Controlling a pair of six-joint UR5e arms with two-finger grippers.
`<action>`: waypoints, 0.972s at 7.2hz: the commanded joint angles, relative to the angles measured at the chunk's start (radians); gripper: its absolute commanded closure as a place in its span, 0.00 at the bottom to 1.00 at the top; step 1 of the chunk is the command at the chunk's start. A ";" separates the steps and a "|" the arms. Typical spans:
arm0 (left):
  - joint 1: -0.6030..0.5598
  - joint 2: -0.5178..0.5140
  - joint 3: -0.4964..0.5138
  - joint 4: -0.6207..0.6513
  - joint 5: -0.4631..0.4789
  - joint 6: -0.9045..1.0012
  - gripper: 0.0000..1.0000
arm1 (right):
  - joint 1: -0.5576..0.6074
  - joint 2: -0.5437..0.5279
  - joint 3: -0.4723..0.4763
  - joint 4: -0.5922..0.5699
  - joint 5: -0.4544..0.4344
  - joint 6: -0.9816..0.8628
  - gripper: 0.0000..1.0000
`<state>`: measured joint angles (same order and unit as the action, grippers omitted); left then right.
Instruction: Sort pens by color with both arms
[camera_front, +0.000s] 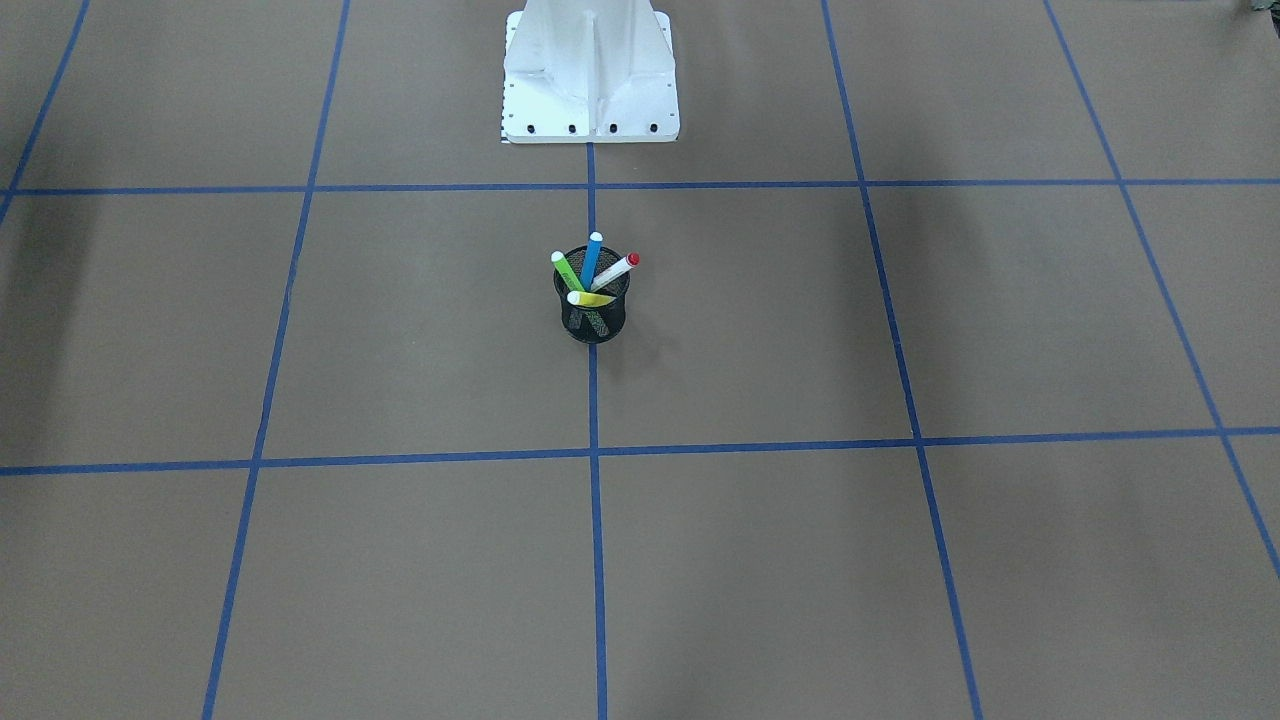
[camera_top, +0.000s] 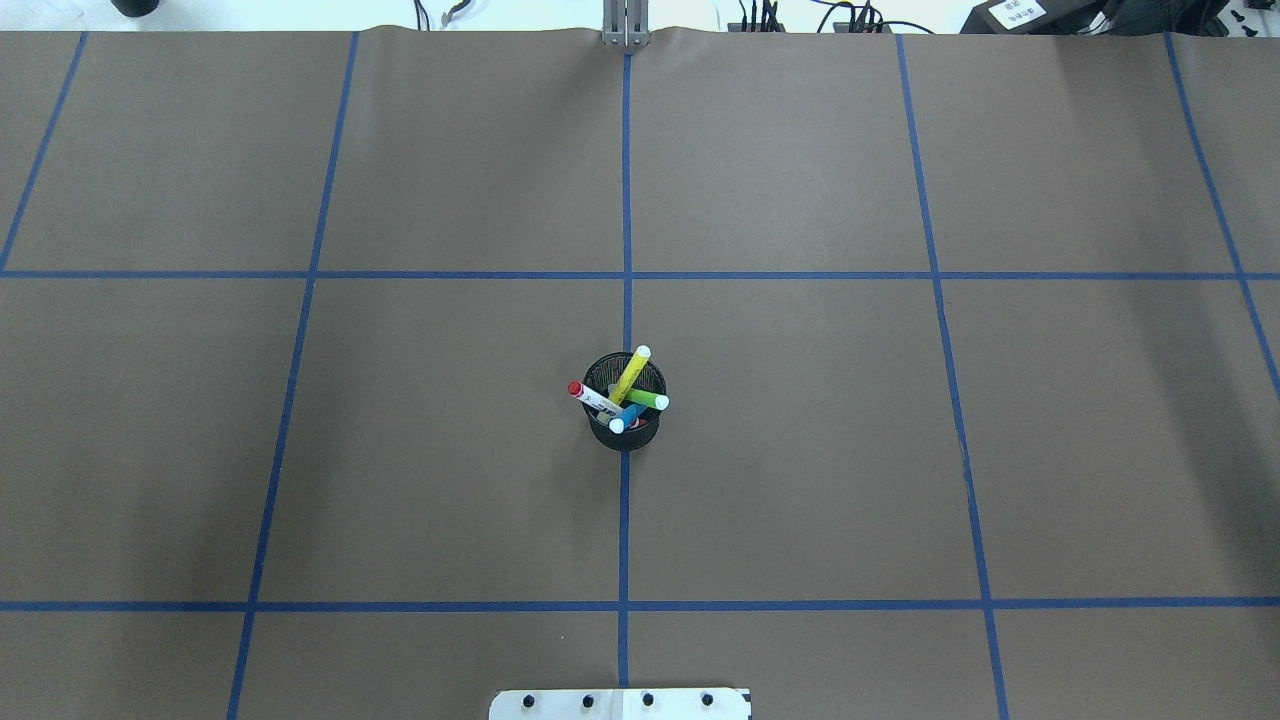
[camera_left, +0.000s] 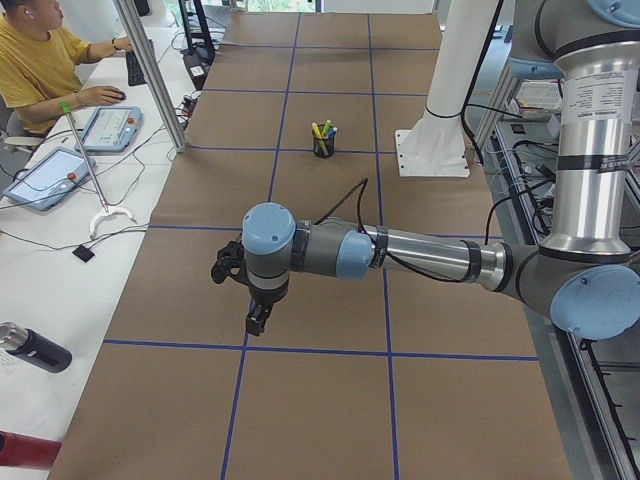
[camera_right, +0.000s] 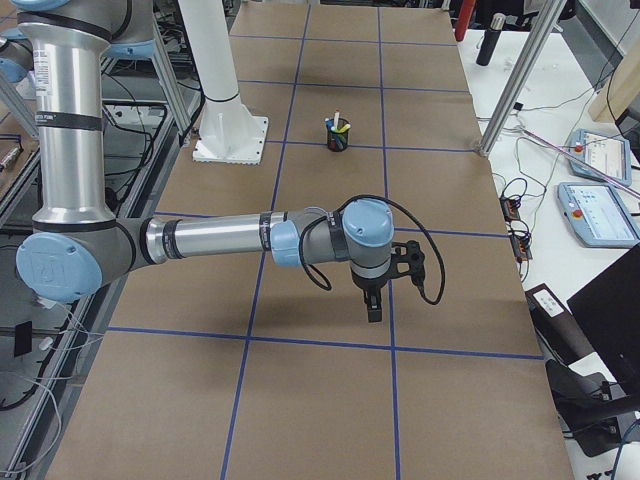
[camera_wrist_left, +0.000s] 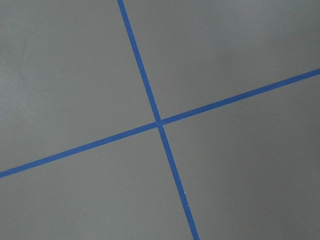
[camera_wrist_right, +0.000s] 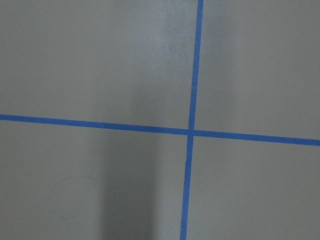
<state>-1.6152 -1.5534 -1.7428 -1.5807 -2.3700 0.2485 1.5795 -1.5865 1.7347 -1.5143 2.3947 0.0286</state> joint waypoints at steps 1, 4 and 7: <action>0.006 -0.074 0.005 -0.005 0.000 0.000 0.00 | -0.045 0.057 0.002 0.002 0.003 0.002 0.00; 0.008 -0.109 -0.004 -0.008 -0.087 0.002 0.00 | -0.127 0.160 0.026 0.003 0.006 0.004 0.00; 0.043 -0.128 -0.007 -0.085 -0.144 -0.078 0.00 | -0.315 0.336 0.061 0.002 -0.003 0.261 0.00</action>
<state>-1.5973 -1.6704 -1.7510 -1.6269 -2.4997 0.2130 1.3624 -1.3316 1.7813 -1.5123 2.3999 0.1406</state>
